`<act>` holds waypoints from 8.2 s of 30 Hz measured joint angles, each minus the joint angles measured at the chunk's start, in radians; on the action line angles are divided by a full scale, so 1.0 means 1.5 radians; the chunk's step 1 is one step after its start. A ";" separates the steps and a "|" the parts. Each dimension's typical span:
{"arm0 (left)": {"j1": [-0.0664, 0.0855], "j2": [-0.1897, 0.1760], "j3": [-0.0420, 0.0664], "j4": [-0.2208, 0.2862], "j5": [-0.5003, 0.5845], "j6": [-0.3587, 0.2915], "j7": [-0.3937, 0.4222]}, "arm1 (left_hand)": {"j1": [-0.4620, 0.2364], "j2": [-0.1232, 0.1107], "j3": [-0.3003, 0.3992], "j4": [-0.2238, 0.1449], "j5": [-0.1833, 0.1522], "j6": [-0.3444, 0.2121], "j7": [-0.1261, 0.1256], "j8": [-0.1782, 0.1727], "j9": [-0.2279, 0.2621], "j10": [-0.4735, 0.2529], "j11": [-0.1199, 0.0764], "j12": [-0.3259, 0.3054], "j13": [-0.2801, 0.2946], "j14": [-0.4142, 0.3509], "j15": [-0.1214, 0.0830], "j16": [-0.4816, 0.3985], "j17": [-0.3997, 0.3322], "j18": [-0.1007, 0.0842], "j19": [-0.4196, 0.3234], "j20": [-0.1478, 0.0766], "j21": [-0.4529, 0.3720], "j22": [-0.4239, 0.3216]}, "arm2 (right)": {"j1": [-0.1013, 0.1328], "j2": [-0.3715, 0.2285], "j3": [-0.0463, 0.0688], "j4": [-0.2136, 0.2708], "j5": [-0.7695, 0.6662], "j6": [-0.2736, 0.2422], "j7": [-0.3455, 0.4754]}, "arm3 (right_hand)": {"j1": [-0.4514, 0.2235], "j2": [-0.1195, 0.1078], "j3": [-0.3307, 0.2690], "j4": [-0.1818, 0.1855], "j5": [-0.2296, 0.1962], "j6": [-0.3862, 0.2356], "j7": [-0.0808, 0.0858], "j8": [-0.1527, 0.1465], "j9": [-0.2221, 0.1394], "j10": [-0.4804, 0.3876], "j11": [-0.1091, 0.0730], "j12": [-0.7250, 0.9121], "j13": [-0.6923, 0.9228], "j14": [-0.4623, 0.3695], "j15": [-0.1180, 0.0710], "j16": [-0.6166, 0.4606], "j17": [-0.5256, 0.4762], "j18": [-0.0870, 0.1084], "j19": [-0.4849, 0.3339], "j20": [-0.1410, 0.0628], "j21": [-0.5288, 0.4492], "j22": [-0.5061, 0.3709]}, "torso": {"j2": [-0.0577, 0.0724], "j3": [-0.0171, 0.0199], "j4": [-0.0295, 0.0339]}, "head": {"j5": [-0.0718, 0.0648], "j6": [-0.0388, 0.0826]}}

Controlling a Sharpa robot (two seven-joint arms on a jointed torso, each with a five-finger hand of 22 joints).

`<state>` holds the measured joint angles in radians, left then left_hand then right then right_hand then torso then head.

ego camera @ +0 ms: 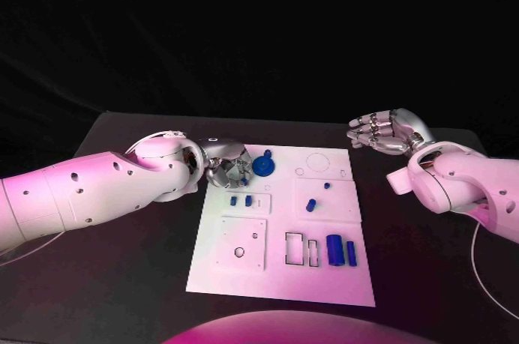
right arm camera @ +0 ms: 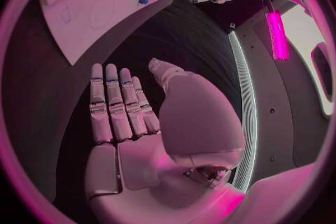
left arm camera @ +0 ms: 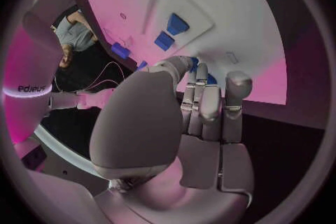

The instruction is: Assemble the parts on the task board

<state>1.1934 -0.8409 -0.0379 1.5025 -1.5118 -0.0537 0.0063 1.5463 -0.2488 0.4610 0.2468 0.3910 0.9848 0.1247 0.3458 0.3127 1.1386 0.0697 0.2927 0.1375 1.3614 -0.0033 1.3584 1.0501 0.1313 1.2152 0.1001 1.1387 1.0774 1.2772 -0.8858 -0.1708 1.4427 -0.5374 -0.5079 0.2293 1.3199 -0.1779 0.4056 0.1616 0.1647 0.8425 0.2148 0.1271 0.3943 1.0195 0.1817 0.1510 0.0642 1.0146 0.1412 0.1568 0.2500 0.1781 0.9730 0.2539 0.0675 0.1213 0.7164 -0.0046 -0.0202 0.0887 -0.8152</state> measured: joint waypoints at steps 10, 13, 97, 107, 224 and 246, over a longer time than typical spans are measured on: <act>0.000 0.006 0.000 -0.002 0.000 0.006 0.000 | 0.000 0.000 0.000 0.000 0.000 0.000 0.000 0.000 0.000 0.003 -0.003 -0.004 0.000 0.000 0.000 0.000 0.000 0.000 0.000 0.000 0.000 0.000 | 0.000 0.000 0.000 0.000 0.000 0.000 0.000 | 0.000 0.000 -0.003 -0.003 0.000 0.000 0.000 0.000 -0.001 0.000 0.000 0.000 0.000 0.000 0.000 -0.004 -0.003 0.000 0.000 0.000 0.000 -0.003 | 0.000 0.0000 -0.0001 | 0.000 -0.002; 0.000 0.007 -0.001 -0.004 0.000 0.009 0.000 | 0.000 0.000 0.000 0.000 0.000 0.000 0.000 0.000 0.000 0.002 -0.003 -0.004 0.000 0.000 0.000 0.000 0.000 0.000 0.000 0.000 0.000 0.000 | 0.000 0.000 0.000 0.000 0.000 0.000 0.000 | 0.000 0.000 -0.003 -0.003 0.000 0.000 0.000 0.000 -0.001 0.000 0.000 0.000 0.000 0.000 0.000 -0.004 -0.002 0.000 0.000 0.000 0.000 -0.003 | 0.000 0.0000 -0.0001 | 0.000 -0.002; -0.001 -0.045 0.014 -0.012 0.261 -0.065 0.070 | -0.030 -0.016 -0.026 0.021 -0.003 -0.034 0.033 -0.070 -0.017 -0.058 0.030 -0.056 -0.001 -0.134 0.030 -0.095 -0.231 0.028 -0.126 0.023 -0.161 -0.145 | -0.002 -0.016 0.000 0.022 -0.185 0.052 -0.019 | 0.040 0.004 0.025 -0.090 0.013 0.102 -0.032 0.022 -0.005 0.107 -0.056 0.003 0.002 0.245 -0.084 0.139 0.086 0.000 0.211 -0.093 0.137 0.044 | -0.001 -0.0002 0.0001 | -0.020 0.005; -0.001 -0.062 0.016 0.009 0.610 -0.151 0.147 | -0.038 -0.008 -0.022 0.022 -0.003 -0.020 0.032 -0.070 -0.013 -0.042 0.026 -0.031 0.008 -0.176 0.026 -0.150 -0.309 0.028 -0.136 0.021 -0.205 -0.179 | -0.003 -0.031 0.000 0.071 -0.442 0.113 -0.080 | -0.005 -0.019 0.056 -0.097 0.019 0.118 -0.041 0.013 -0.013 0.138 -0.074 -0.043 0.006 0.298 -0.105 0.532 0.425 0.000 0.276 -0.122 0.324 0.185 | -0.001 -0.0006 -0.0005 | -0.046 0.016; -0.001 -0.056 0.015 0.030 0.891 -0.169 0.191 | -0.040 -0.005 -0.027 0.015 -0.003 -0.038 0.045 -0.085 -0.012 -0.081 0.040 -0.010 0.020 -0.191 0.036 -0.155 -0.322 0.026 -0.133 0.024 -0.234 -0.198 | -0.047 0.053 0.008 0.263 -0.841 0.060 -0.298 | 0.026 0.023 0.161 -0.165 -0.031 0.165 -0.056 0.046 0.030 0.162 -0.069 -0.031 0.043 0.302 -0.105 0.832 0.678 -0.068 0.323 -0.118 0.855 0.781 | -0.001 -0.0008 -0.0001 | -0.018 0.004; -0.001 -0.023 0.015 0.011 0.898 -0.166 0.191 | -0.040 -0.005 -0.027 0.016 -0.003 -0.038 0.045 -0.085 -0.012 -0.086 0.040 -0.007 0.021 -0.191 0.036 -0.155 -0.322 0.026 -0.134 0.024 -0.234 -0.198 | -0.134 0.150 0.000 0.234 -0.832 0.060 -0.280 | 0.026 0.023 0.163 -0.167 -0.031 0.165 -0.055 0.045 0.030 0.163 -0.068 -0.028 0.050 0.302 -0.105 0.831 0.675 -0.068 0.323 -0.118 0.855 0.781 | -0.001 -0.0020 0.0004 | 0.033 -0.010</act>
<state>1.1916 -0.8749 -0.0150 1.5190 -0.1648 -0.3032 0.2928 1.4856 -0.2567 0.4208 0.2701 0.3867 0.9276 0.1928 0.2181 0.2950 1.0095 0.1305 0.2816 0.1685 1.0754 0.0503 1.1260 0.5665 0.1704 1.0149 0.1361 0.7870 0.7800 1.0766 -0.6606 -0.1703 1.7934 -1.7849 -0.4185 -0.1914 1.3596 -0.1434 0.6501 -0.0885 0.1184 1.0901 0.1317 0.1946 0.4390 1.2645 0.0798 0.1096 0.1395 1.4683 -0.0162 1.4040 1.2630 0.0767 1.4572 0.0772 1.3496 1.2929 0.7151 -0.0077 -0.0197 0.1385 -0.8308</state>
